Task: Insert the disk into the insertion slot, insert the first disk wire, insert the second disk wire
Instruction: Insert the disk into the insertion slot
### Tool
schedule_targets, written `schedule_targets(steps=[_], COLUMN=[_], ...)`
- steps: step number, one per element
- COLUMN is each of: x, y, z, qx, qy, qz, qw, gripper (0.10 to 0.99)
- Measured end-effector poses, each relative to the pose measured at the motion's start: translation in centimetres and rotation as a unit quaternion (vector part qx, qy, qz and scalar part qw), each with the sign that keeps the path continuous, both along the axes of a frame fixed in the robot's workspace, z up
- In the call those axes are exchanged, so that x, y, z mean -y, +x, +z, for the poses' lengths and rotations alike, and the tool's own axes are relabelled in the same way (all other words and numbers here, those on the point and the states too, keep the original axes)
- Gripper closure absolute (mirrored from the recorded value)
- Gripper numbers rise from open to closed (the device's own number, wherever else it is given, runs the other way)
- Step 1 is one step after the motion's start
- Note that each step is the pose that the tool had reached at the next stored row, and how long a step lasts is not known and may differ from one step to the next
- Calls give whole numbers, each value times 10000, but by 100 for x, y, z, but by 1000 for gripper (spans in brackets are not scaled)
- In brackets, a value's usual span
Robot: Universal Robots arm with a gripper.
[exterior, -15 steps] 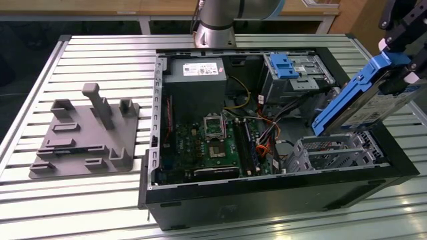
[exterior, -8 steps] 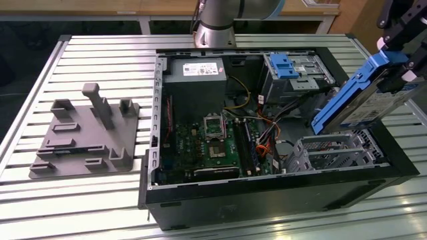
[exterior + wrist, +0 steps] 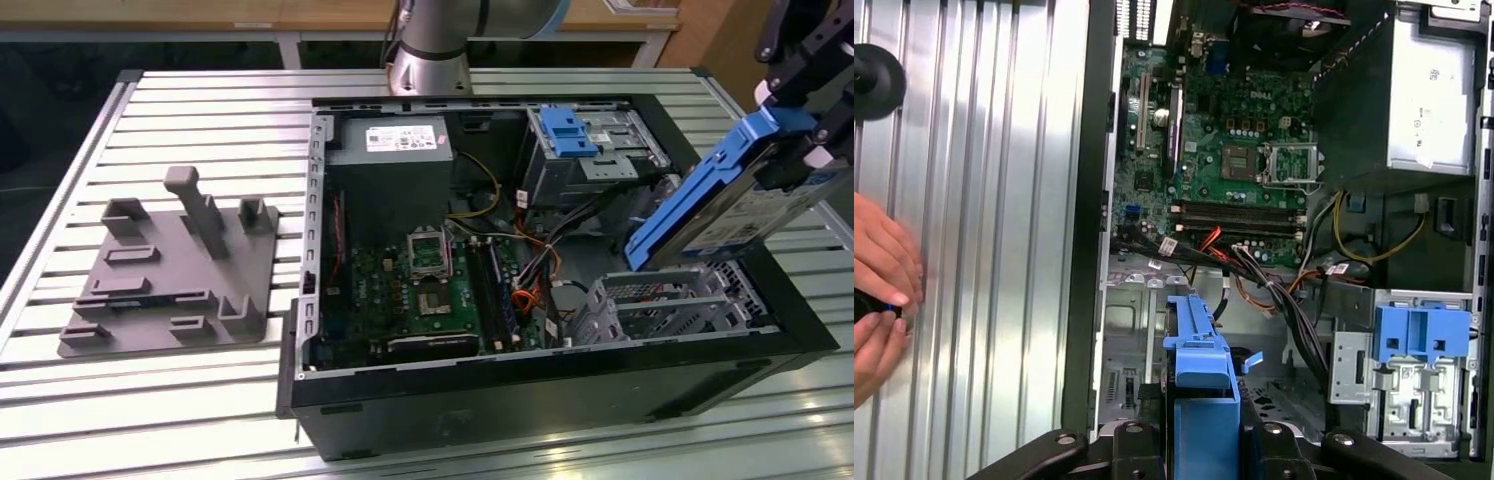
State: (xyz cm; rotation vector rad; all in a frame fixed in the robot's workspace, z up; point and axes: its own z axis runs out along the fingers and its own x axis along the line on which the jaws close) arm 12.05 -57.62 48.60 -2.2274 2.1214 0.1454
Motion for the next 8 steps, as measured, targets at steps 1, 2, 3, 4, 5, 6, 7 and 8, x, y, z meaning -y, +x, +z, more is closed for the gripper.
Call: schedule_targets(steps=[1, 2, 3, 4, 5, 6, 7, 8], x=[0, 0, 0, 0, 0, 0, 0, 0], y=[0, 0, 0, 0, 0, 0, 0, 0], z=[-8, -15, -23, -30, -38, -44, -51, -57], qx=[0, 0, 0, 0, 0, 0, 0, 0], qy=[1, 0, 0, 0, 0, 0, 0, -1], qz=[0, 0, 0, -1, -2, -5, -10, -18], qw=[10000, 10000, 10000, 10000, 10000, 10000, 10000, 10000], gripper=[722, 722, 722, 722, 722, 722, 722, 722])
